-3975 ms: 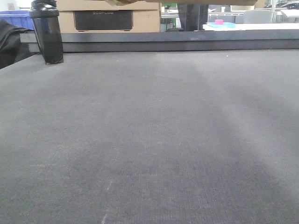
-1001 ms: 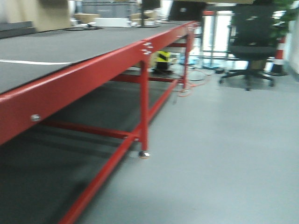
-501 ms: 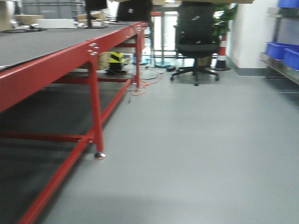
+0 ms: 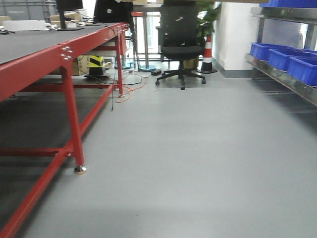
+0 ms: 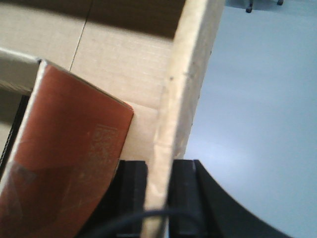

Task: Stack two boxes on right shelf middle
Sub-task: 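Carry the held boxes past the red workbench toward the steel shelf, then drive up to the steel shelf with blue bins, holding the boxes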

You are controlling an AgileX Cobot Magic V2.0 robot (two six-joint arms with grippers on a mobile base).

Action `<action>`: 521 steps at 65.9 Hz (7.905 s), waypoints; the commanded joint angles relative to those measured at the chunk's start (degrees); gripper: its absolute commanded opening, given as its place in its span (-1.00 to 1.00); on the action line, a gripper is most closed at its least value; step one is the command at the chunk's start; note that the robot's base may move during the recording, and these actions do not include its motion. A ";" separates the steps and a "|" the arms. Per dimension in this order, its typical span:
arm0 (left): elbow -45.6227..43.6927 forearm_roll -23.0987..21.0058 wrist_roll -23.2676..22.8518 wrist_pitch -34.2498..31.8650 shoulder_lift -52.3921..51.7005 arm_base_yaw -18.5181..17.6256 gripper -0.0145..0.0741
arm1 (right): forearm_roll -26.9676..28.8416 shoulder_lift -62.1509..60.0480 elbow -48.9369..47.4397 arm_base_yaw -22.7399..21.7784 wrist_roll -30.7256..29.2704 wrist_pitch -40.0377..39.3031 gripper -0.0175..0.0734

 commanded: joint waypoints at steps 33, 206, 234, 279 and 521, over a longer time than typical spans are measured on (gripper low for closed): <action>-0.57 -0.01 0.12 -3.37 -0.64 0.24 -0.92 | -0.72 -0.81 -0.62 -0.27 -0.86 -2.69 -0.95; -0.57 1.38 0.12 -3.37 -0.64 0.24 -0.92 | -0.72 -0.81 -0.62 -0.27 -0.86 -2.69 -0.95; -0.57 1.49 0.12 -3.37 -0.64 0.24 -0.92 | -0.72 -0.81 -0.62 -0.27 -0.86 -2.69 -0.95; -0.57 1.49 0.12 -3.37 -0.64 0.24 -0.92 | -0.72 -0.81 -0.62 -0.27 -0.86 -2.69 -0.95; -0.57 2.00 0.12 -3.37 -0.64 0.24 -0.92 | -0.72 -0.81 -0.62 -0.27 -0.86 -2.69 -0.95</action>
